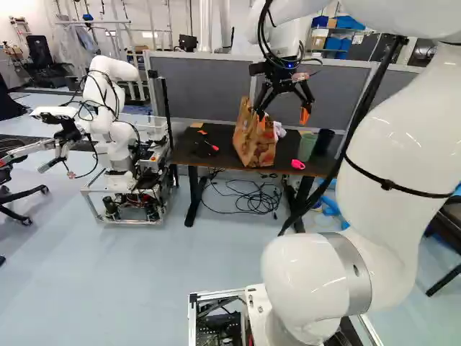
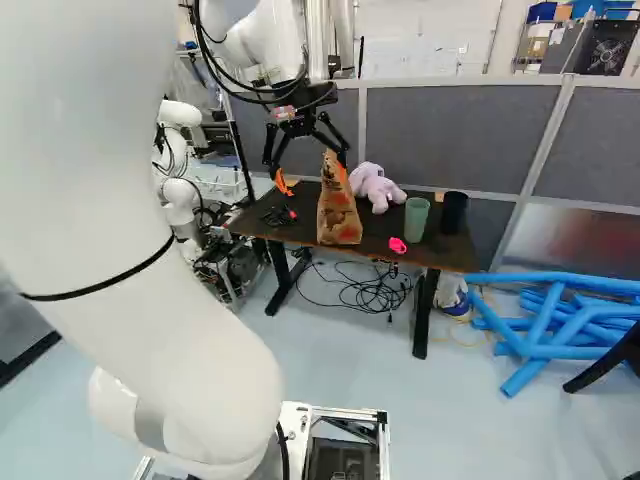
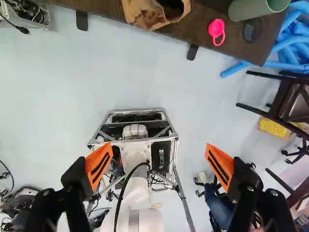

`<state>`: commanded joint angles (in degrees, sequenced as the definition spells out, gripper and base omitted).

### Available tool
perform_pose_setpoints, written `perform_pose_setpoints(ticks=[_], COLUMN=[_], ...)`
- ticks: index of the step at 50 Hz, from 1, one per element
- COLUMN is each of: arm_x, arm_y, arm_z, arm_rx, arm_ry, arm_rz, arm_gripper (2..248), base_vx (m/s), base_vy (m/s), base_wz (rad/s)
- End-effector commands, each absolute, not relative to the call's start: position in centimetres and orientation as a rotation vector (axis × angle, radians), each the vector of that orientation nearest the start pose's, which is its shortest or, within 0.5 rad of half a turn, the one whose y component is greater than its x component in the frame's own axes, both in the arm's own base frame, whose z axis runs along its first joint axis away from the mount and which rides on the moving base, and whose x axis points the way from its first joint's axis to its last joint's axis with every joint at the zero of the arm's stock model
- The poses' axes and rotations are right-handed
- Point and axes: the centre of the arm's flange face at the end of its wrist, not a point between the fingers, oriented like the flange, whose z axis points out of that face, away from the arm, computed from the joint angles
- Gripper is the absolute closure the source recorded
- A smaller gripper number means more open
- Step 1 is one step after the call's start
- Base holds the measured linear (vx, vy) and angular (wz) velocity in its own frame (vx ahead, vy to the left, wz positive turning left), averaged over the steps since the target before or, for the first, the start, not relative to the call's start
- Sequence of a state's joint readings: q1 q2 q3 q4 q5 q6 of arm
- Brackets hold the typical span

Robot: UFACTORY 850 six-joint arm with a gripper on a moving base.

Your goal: Pick up the bag on the ground and place it on the table

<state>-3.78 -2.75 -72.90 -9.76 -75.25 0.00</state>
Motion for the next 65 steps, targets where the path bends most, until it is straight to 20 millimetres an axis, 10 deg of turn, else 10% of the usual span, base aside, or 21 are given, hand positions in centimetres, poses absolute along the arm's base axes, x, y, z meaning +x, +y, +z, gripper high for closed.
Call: perform_pose_setpoints(ticks=[65], arm_x=[46.06], arm_y=[-4.44], arm_z=[65.53], arm_rx=[-3.296], arm_ry=[0.018], arm_rz=[0.121], arm_gripper=[3], base_vx=[-0.032], base_vy=[0.000], base_wz=[0.002])
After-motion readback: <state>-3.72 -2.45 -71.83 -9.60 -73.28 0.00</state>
